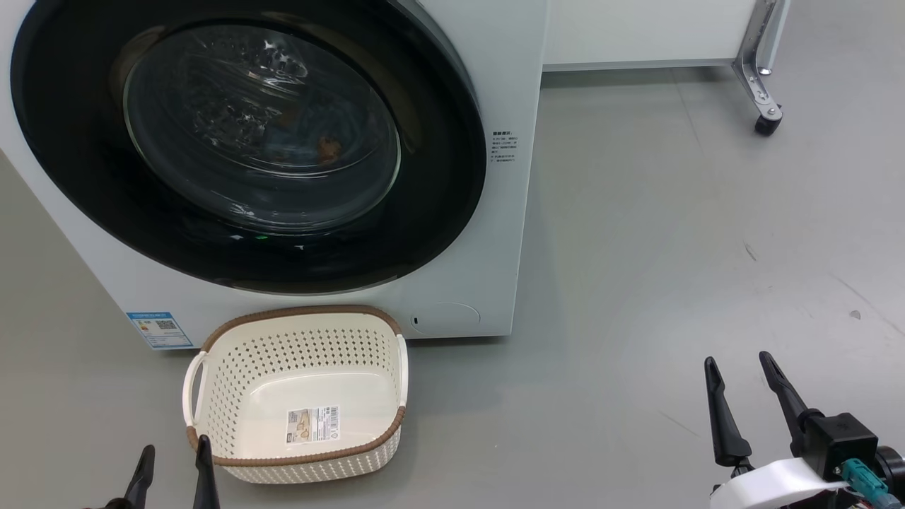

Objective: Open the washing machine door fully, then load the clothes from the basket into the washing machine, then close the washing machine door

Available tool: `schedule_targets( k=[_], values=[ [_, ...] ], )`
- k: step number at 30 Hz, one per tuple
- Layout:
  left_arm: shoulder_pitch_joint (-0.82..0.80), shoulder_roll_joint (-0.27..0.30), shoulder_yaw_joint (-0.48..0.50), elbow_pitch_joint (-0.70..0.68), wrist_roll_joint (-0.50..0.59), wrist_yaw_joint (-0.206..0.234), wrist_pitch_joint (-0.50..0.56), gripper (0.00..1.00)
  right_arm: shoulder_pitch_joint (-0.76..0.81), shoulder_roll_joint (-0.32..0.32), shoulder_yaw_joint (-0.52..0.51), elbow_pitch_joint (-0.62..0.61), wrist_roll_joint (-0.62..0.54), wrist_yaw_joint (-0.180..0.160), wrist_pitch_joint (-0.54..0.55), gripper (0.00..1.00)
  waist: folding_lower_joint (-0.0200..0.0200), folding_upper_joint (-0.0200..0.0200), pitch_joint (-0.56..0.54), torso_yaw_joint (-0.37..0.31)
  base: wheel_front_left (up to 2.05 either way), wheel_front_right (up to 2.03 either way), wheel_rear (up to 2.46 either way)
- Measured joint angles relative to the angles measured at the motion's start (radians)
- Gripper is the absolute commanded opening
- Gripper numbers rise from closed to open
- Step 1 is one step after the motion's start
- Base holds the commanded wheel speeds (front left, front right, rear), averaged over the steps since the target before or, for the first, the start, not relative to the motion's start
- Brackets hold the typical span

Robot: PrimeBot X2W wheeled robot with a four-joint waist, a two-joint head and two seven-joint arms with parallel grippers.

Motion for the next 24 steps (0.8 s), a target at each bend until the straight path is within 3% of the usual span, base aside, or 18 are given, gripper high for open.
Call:
schedule_targets(
  k=[9,10,24],
  values=[
    [0.0,0.0,0.0,0.0,0.0,0.0,0.0,1.0,0.013,0.018,-0.013,-0.017,-0.016,0.018,0.0,1.0,0.0,0.0,-0.004,0.001,0.0,0.0,0.0],
    [0.0,0.0,0.001,0.0,0.0,0.0,0.0,0.0,0.014,0.019,-0.015,-0.019,-0.018,0.018,0.0,0.0,0.0,0.0,-0.004,0.001,0.0,0.0,0.0],
    [0.001,-0.029,-0.014,0.07,-0.053,0.0,0.009,0.0,0.051,0.05,-0.002,0.06,0.038,0.018,0.005,0.0,0.0,0.0,-0.003,0.0,0.0,0.0,0.0]
  ],
)
